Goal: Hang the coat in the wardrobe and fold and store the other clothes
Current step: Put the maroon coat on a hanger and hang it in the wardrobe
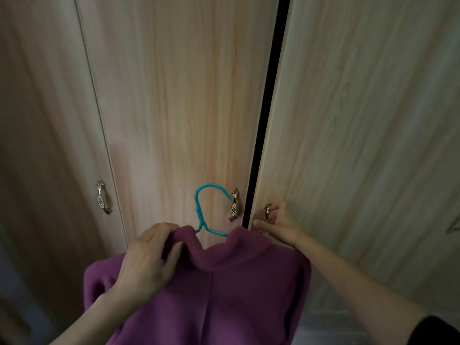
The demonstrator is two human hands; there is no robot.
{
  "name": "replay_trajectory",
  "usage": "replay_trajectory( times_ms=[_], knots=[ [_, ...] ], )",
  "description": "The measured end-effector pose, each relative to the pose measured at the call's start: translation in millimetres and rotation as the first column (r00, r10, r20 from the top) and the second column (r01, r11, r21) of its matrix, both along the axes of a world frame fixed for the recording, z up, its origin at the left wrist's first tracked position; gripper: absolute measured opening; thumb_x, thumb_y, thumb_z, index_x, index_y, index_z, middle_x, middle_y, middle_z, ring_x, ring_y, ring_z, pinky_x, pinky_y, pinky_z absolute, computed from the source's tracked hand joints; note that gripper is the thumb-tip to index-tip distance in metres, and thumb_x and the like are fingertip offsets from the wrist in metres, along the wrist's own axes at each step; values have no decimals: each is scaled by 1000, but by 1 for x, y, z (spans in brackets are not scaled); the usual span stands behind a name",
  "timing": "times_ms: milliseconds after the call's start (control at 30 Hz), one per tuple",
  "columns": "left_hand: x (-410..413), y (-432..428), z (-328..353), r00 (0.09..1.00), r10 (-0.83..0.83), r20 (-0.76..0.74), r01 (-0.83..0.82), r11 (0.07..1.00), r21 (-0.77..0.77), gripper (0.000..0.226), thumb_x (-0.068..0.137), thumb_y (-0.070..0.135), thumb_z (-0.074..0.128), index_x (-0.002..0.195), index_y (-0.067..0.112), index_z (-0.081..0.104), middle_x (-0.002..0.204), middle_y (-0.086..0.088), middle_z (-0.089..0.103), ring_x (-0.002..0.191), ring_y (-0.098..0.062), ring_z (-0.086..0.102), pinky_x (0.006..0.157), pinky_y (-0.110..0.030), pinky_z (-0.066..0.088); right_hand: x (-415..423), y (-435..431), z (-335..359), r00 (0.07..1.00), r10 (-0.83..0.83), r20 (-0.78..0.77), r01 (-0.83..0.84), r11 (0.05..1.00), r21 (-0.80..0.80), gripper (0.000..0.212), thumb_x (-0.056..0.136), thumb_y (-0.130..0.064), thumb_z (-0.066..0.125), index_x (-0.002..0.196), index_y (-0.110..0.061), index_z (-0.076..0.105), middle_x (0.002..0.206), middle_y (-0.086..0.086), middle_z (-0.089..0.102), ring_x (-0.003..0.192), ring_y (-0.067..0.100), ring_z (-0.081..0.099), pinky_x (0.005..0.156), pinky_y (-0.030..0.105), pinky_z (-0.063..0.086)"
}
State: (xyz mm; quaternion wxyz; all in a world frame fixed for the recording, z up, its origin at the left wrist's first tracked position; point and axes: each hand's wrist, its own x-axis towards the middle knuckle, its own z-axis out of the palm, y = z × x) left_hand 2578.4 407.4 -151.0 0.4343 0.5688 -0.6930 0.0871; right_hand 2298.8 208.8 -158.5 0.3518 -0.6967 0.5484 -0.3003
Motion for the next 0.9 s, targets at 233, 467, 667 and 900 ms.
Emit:
replay_trajectory(
  times_ms=[233,467,667,900],
  knots=[
    [-20,45,12,997,41,62,-42,999,17,23,85,38,48,101,23,56,89,10,61,76,-14,58,66,-28,46,-19,47,1,991,-126,44,129,989,-75,56,77,-25,84,99,-10,35,75,-1,50,69,14,49,52,13,38],
    [-60,106,24,991,97,95,-99,995,20,22,84,39,49,99,24,55,87,10,61,73,-14,59,63,-31,51,-53,103,1,986,-130,100,136,989,-58,58,76,-25,84,103,-7,36,79,-2,45,66,9,44,48,11,40],
    [-87,139,20,990,79,119,-84,996,35,26,85,40,48,98,21,58,86,9,63,75,-12,57,64,-29,47,-95,159,2,965,-250,76,258,959,-117,81,73,-37,85,134,-14,37,112,2,60,101,20,63,85,40,56],
    [-105,127,29,994,-52,91,51,999,6,21,84,39,48,98,25,55,83,9,62,72,-16,60,61,-31,47,-153,197,5,927,-339,-162,297,925,-237,38,84,-27,74,115,-16,56,83,-5,64,69,7,59,50,6,38]
  ],
)
